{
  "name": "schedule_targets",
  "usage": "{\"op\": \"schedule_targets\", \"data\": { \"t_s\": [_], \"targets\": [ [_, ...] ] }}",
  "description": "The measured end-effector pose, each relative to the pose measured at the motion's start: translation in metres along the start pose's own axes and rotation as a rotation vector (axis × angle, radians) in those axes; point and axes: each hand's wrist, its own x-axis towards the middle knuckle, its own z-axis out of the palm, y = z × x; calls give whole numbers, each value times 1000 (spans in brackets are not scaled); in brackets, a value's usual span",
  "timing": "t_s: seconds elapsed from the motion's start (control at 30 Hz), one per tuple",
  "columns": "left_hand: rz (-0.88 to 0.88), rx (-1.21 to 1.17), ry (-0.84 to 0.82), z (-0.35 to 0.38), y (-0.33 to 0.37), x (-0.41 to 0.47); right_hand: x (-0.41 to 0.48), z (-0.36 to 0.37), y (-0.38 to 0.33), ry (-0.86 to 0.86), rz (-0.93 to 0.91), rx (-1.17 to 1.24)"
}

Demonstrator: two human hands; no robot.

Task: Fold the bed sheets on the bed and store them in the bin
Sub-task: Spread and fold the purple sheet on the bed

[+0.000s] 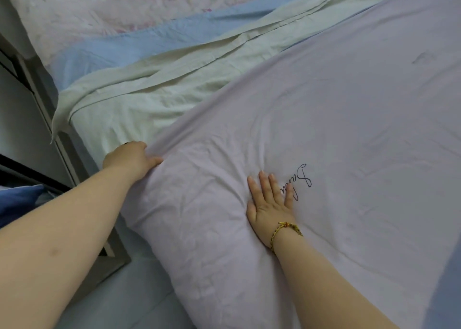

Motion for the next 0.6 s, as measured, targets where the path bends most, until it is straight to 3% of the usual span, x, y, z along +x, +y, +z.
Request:
{"op": "schedule_targets", "data": {
  "t_s": [0.17, 0.43, 0.6],
  "targets": [
    [21, -269, -129, -7, -20, 12, -2, 0, -4, 11, 79, -35],
    [98, -445, -393, -36, -41, 16, -32, -6, -53, -19, 558, 99],
    [169, -416, -460, -32, -60, 8, -78, -2, -69, 38, 569, 214]
  ]
}}
